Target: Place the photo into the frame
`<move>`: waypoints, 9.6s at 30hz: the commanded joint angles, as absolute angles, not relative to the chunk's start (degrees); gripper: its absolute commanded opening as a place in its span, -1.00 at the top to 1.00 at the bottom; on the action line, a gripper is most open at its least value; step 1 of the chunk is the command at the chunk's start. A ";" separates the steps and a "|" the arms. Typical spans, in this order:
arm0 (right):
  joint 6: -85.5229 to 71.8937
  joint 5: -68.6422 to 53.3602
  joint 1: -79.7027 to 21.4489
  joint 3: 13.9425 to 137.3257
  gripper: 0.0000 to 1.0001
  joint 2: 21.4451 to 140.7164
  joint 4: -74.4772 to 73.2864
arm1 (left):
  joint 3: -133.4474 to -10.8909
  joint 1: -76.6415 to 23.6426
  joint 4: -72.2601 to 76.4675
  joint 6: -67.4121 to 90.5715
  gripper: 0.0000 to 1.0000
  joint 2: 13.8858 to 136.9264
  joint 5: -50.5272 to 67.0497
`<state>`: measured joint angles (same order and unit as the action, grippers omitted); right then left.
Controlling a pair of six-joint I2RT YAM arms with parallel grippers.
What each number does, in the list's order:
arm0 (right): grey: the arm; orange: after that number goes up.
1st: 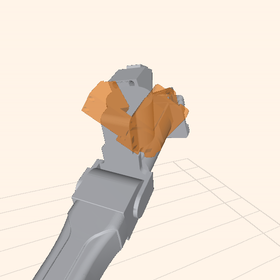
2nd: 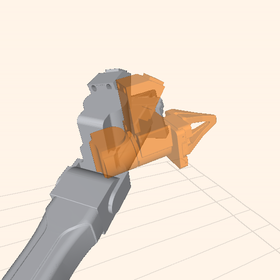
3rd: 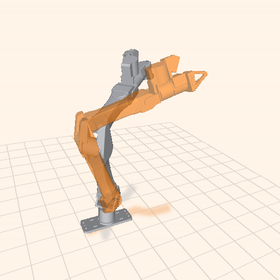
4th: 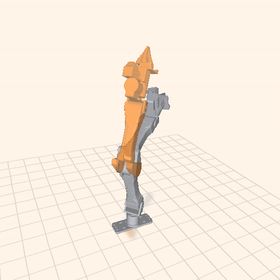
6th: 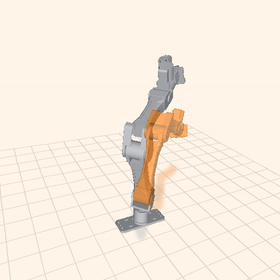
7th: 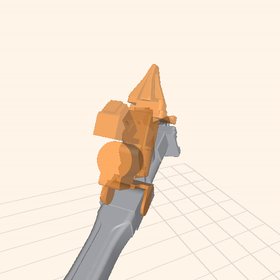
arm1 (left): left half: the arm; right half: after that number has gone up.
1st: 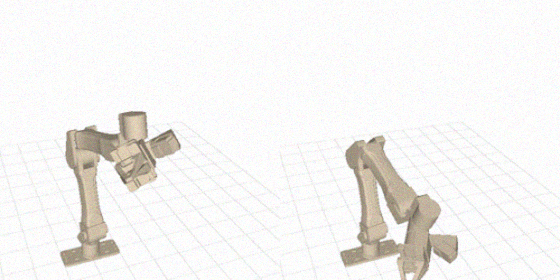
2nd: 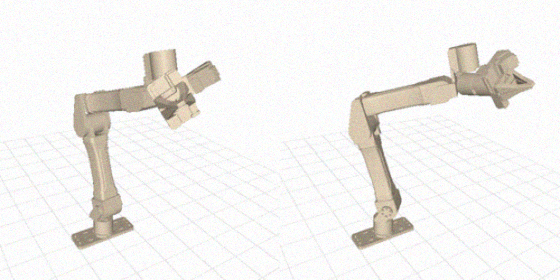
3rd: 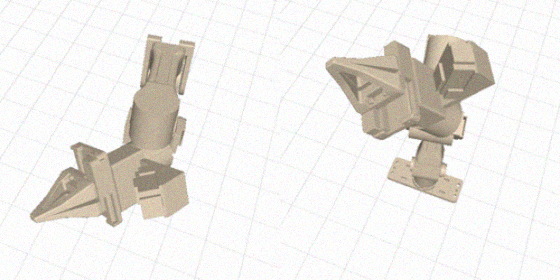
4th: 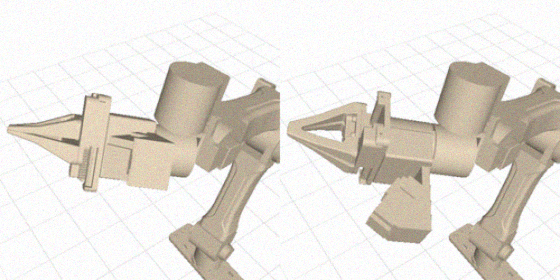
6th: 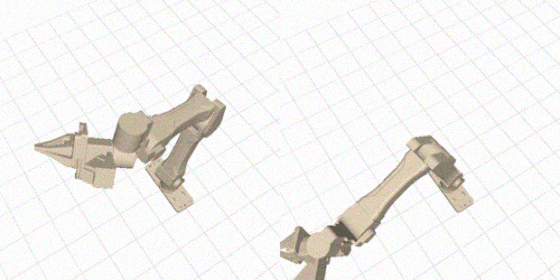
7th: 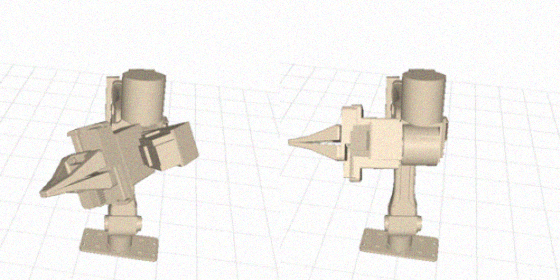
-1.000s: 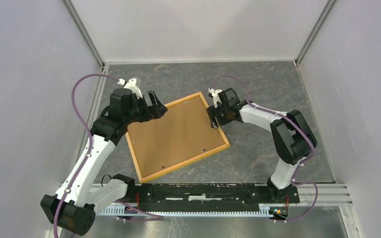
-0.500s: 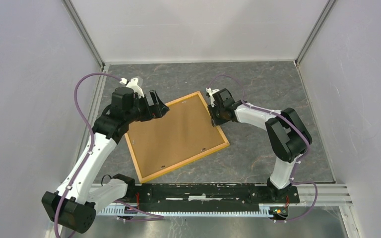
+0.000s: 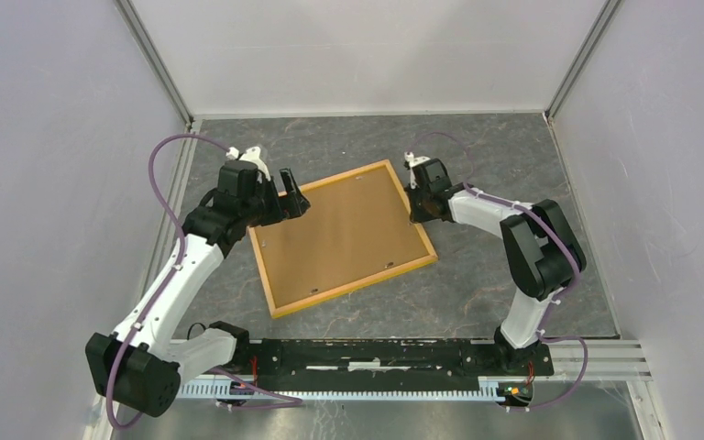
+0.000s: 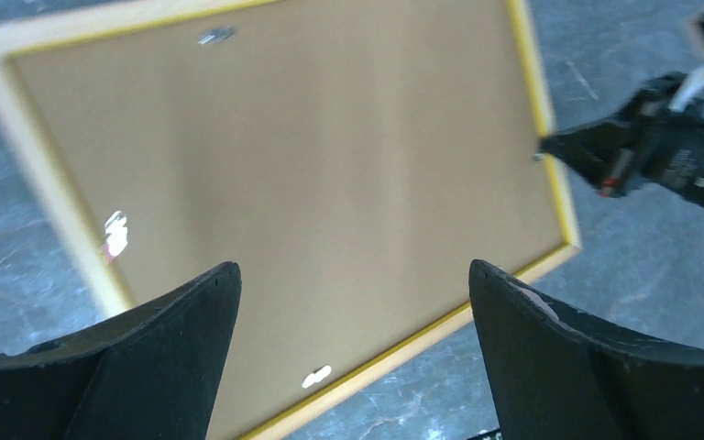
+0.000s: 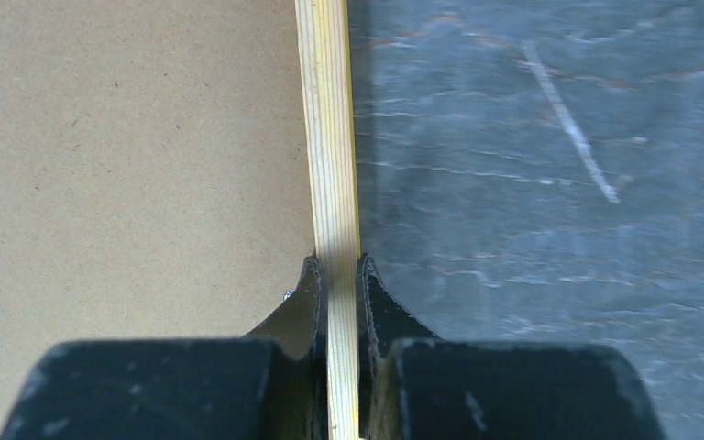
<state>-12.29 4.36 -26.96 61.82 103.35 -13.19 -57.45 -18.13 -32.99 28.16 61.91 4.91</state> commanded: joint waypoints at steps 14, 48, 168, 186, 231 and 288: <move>-1.94 1.70 -15.61 56.63 0.37 98.30 -18.05 | -46.85 -18.19 -29.67 35.52 -0.72 70.71 -6.42; -27.55 -2.12 -12.49 16.91 0.96 65.13 -0.40 | -75.50 -18.19 -32.07 35.71 0.12 111.57 0.88; -4.28 2.29 -16.70 39.87 -0.17 87.87 -12.29 | -58.89 -19.11 -19.39 44.74 -0.99 100.20 19.40; -4.86 4.23 -14.76 35.72 -0.10 83.30 -11.23 | -59.17 -18.24 -19.07 45.19 -0.99 100.72 20.65; -19.57 -4.45 -13.48 23.71 0.95 76.50 5.59 | -52.37 -19.38 -26.28 45.11 -0.92 88.39 7.69; -1.89 3.79 -19.59 67.63 -0.28 112.86 4.71 | -61.35 -18.81 -28.55 33.18 0.77 104.68 7.72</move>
<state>-2.81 2.37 -19.75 64.55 110.50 4.95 -61.21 -19.09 -30.00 37.01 101.86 10.59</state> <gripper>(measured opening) 0.676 0.305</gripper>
